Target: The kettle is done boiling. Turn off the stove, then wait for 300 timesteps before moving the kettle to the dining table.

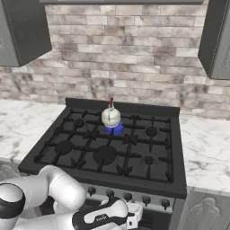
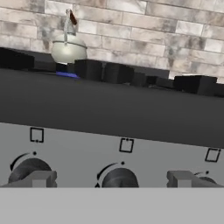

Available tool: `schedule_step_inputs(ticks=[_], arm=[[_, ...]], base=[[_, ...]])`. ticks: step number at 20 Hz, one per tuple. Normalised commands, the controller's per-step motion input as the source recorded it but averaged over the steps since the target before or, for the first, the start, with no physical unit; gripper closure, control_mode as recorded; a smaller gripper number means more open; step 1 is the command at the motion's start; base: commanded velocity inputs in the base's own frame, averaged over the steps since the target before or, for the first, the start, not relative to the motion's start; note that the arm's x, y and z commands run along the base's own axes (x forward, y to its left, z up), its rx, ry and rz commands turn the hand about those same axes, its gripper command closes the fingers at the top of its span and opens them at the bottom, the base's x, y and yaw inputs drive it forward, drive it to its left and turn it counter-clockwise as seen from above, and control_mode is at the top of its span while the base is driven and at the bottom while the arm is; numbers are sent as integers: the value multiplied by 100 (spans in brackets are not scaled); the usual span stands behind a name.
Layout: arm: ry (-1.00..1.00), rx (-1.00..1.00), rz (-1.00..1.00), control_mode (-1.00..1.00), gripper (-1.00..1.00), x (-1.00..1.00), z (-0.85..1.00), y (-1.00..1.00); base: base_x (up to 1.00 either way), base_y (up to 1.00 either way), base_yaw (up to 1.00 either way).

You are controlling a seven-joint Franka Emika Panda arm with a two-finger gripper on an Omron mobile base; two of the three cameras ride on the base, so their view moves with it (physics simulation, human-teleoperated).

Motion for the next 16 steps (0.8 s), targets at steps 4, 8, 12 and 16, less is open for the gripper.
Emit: schedule_step_inputs(ticks=[4,8,12,16], arm=[[0,0,0,-100,-100,14,-16,0],[-1,0,0,-100,-100,5,-16,-6],[-1,0,0,-100,-100,6,-12,-7],[-1,0,0,-100,-100,12,-5,-4]], base=[[0,0,0],[0,0,0],[0,0,0],[0,0,0]])
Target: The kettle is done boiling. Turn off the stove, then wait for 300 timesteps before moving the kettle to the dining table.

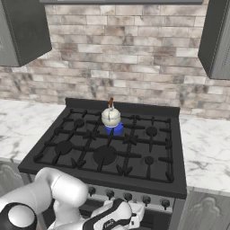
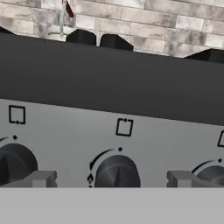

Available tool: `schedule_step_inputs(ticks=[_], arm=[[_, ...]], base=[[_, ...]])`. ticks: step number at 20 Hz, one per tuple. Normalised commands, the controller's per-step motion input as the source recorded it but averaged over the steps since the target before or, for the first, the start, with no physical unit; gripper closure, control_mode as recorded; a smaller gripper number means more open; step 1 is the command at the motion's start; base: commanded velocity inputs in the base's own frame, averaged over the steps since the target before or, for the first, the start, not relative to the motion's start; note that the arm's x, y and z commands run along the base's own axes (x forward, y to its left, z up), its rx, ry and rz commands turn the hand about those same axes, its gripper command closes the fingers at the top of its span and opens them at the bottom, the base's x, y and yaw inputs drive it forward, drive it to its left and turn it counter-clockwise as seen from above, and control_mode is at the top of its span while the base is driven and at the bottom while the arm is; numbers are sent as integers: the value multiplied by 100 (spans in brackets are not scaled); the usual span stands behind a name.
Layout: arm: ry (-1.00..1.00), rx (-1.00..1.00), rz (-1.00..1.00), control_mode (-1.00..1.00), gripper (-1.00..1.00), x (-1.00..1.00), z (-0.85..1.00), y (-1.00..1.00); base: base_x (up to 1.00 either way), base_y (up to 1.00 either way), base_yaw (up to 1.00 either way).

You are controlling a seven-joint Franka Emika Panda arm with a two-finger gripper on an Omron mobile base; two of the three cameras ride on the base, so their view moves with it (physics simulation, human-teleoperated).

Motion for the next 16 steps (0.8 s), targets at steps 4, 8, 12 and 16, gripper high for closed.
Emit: schedule_step_inputs(ticks=[4,8,12,16], arm=[[0,0,0,-100,-100,15,-10,-1],[0,0,0,-100,-100,14,-12,0],[0,0,0,-100,-100,12,-12,0],[0,0,0,-100,-100,11,-8,-2]], base=[[0,0,0],[0,0,0],[0,0,0],[0,0,0]])
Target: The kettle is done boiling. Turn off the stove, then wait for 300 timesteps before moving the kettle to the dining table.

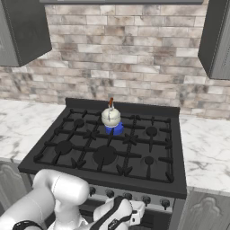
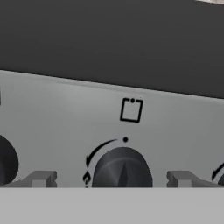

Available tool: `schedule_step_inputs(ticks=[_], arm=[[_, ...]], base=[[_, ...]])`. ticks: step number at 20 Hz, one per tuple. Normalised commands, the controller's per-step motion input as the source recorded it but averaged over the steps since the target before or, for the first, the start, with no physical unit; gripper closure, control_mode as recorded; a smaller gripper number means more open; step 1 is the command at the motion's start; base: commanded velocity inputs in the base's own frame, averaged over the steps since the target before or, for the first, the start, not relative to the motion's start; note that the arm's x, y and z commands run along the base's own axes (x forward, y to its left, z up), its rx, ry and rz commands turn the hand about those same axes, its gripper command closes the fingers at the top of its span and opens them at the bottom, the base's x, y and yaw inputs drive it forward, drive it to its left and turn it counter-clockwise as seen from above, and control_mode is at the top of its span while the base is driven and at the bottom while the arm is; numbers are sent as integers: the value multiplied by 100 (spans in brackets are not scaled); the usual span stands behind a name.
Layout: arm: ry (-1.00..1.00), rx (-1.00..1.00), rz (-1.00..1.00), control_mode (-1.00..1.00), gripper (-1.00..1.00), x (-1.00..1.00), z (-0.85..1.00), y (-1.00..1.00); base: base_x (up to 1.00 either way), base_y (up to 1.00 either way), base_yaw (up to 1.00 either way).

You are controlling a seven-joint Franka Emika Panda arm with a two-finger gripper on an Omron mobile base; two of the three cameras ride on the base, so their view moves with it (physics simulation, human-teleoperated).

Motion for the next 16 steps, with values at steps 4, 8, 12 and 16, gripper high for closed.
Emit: schedule_step_inputs(ticks=[4,8,12,16], arm=[[-1,0,0,-100,-100,15,-4,-8],[-4,0,0,-100,-100,11,-9,-4],[0,0,0,-100,100,8,-15,0],[-2,0,0,-100,100,7,-9,0]], base=[[0,0,0],[0,0,0],[0,0,0],[0,0,0]])
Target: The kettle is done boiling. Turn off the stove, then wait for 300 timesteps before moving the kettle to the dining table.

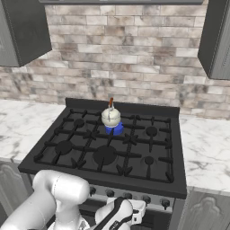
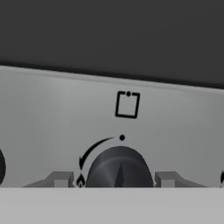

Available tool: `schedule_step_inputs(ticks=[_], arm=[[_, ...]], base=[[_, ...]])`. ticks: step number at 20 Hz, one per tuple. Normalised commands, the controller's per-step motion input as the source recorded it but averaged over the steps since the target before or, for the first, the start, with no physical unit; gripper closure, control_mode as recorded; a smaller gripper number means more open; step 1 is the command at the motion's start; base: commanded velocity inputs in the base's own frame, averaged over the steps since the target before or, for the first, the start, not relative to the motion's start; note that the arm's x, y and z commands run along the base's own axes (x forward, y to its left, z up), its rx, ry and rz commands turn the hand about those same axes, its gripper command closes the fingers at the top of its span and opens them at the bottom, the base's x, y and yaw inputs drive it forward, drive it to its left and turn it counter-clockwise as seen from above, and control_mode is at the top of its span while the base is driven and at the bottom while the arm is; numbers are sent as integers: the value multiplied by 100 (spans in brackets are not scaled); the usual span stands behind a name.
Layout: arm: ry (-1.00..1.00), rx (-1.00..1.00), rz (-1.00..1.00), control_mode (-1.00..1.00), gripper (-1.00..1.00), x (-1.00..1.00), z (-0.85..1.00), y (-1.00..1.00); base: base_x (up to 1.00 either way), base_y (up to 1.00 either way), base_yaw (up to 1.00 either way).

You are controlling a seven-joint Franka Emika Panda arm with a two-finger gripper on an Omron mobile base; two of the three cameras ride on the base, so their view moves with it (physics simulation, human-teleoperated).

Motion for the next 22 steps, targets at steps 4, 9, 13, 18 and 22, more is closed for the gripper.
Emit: schedule_step_inputs(ticks=[4,9,13,18,22], arm=[[-3,0,0,-100,100,2,0,0],[0,8,0,-100,100,0,0,-14],[0,18,0,-100,100,0,-5,-11],[0,25,0,-100,100,0,-5,-10],[0,27,0,-100,100,0,-5,-9]], base=[[0,0,0],[0,0,0],[0,0,0],[0,0,0],[0,0,0]])
